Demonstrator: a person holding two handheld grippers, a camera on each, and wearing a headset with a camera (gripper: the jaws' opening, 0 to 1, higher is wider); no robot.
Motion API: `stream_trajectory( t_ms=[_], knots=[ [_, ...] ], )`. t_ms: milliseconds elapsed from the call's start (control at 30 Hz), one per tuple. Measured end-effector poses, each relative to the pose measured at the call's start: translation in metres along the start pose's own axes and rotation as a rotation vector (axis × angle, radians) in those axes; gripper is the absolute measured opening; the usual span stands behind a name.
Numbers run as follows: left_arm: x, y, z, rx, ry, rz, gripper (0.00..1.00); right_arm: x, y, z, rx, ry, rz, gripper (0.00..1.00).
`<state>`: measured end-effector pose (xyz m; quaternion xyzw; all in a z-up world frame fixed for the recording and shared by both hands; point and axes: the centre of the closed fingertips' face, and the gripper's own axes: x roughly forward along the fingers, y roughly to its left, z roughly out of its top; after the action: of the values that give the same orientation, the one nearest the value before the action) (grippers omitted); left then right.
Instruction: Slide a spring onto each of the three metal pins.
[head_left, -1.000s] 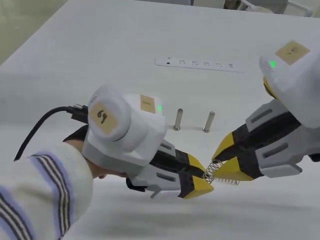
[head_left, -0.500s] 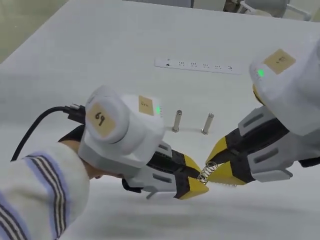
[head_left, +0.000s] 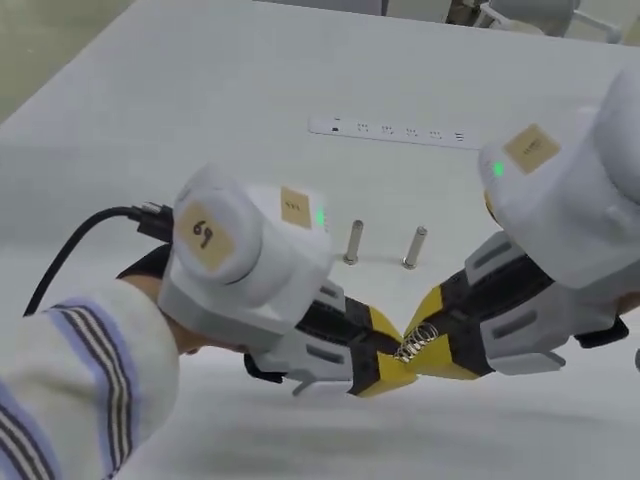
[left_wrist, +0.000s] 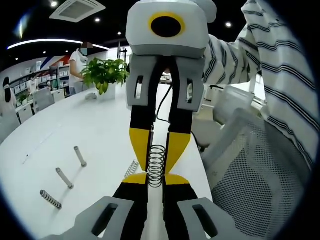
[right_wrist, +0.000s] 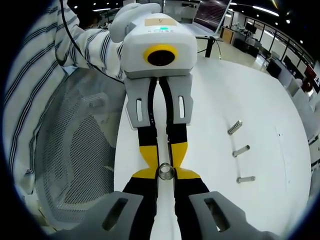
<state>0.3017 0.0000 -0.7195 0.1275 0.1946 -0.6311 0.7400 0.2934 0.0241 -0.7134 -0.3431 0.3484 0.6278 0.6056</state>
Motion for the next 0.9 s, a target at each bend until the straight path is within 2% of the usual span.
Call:
stream_trajectory(
  t_ms=[267,367,433,533,767,900],
  knots=[
    [-0.002,0.0,-0.006,-0.009,0.016,0.009,0.02,0.006,0.0,0.001,0.046,0.01,-0.003,0.08],
    [-0.003,0.001,-0.008,-0.011,0.019,0.016,0.02,0.008,0.001,0.001,0.028,0.016,-0.004,0.08],
    [-0.004,0.002,-0.01,-0.014,0.02,0.024,0.03,0.009,0.0,0.002,0.041,0.023,-0.008,0.08],
    [-0.006,0.006,-0.012,-0.038,0.016,0.041,0.03,0.01,-0.002,0.003,0.055,0.027,-0.014,0.08],
    [-0.01,0.01,-0.013,-0.048,0.006,0.067,0.03,0.011,-0.005,0.006,0.024,0.042,-0.02,0.08],
    [-0.013,0.012,-0.019,-0.063,0.019,0.08,0.03,0.011,-0.006,0.005,0.02,0.051,-0.023,0.08]
  ],
)
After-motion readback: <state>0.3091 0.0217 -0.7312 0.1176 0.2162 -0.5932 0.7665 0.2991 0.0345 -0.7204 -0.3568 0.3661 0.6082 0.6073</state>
